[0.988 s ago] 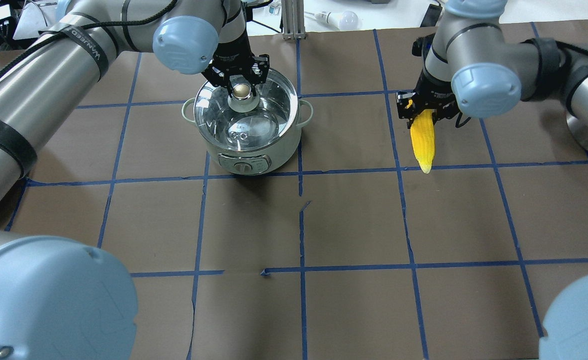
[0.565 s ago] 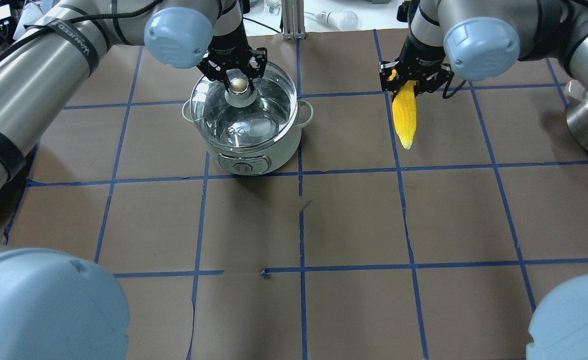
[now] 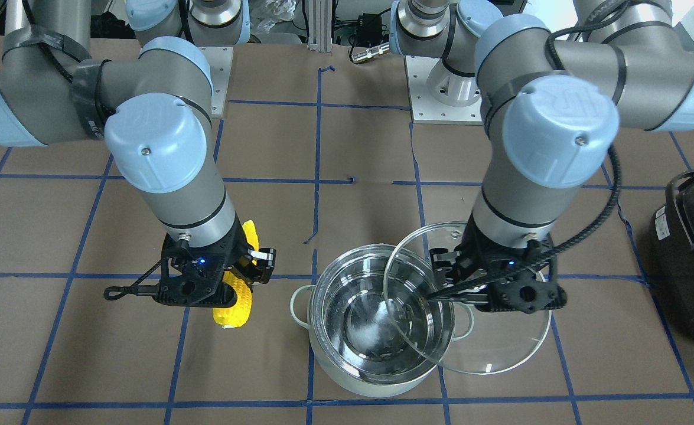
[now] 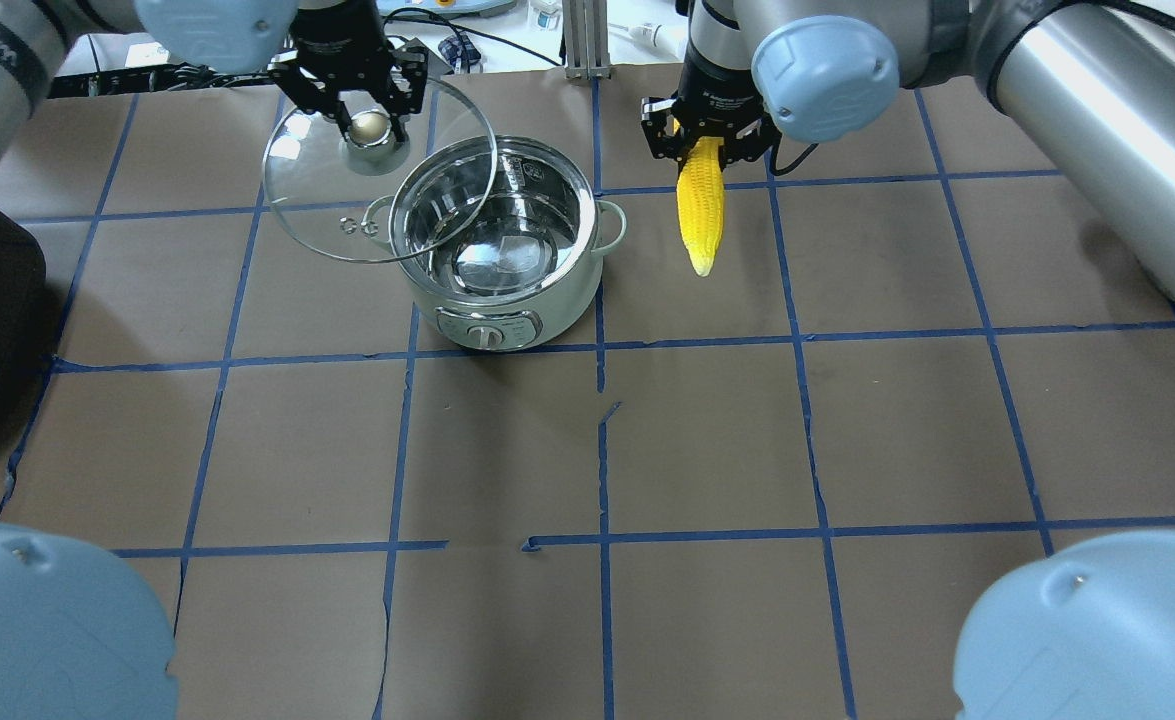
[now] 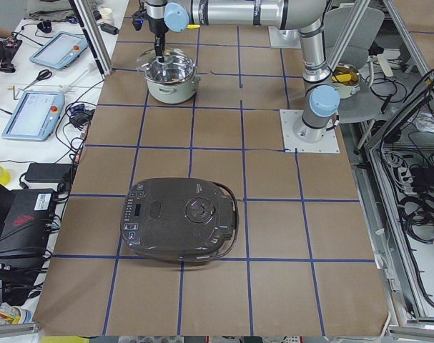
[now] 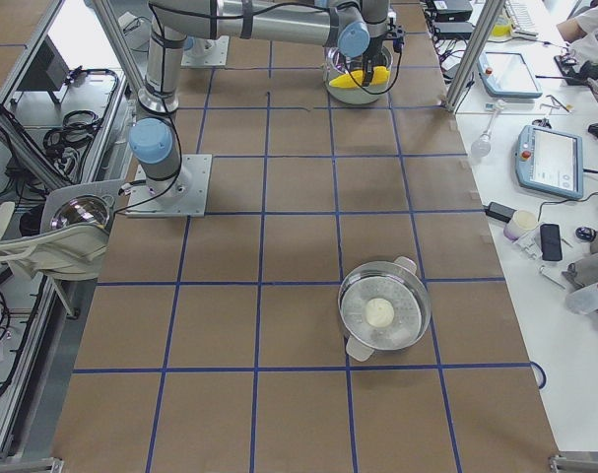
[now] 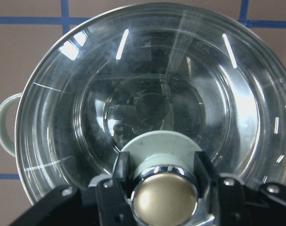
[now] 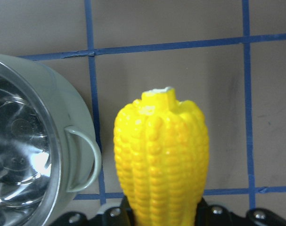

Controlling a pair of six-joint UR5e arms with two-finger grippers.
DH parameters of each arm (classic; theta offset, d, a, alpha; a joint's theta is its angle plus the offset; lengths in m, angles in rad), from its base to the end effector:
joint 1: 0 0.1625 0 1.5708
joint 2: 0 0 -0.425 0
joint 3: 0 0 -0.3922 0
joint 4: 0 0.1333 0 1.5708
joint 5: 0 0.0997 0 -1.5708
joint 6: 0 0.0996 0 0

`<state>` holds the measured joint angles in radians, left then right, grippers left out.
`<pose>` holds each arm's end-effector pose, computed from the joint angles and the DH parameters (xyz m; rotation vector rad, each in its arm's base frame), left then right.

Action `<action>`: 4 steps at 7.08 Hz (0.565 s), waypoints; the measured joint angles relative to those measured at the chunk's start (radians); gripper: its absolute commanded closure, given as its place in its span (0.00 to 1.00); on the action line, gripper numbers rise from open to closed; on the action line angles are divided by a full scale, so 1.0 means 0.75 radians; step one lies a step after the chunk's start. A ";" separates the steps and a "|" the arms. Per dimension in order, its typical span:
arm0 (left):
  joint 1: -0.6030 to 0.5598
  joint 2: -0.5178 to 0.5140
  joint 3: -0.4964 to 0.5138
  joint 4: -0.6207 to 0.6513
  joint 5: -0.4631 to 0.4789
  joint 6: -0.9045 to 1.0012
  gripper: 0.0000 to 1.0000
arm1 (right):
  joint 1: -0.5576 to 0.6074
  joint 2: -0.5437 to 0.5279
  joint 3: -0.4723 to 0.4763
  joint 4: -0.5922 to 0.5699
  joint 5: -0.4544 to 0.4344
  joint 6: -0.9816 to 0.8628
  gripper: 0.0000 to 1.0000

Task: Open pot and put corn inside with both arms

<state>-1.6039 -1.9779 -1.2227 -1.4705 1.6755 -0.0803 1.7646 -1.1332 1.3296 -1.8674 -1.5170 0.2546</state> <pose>-0.1448 -0.6591 0.4348 -0.0750 3.0376 -0.0717 0.2659 -0.6346 0.3819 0.0890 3.0628 -0.1315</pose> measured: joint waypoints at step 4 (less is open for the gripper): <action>0.381 0.077 -0.245 -0.015 0.019 0.221 1.00 | 0.213 0.262 -0.308 -0.093 0.021 0.277 1.00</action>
<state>-1.3178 -1.9204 -1.4062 -1.4818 1.6896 0.0851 1.9243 -0.9365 1.0986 -1.9373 -1.5010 0.4626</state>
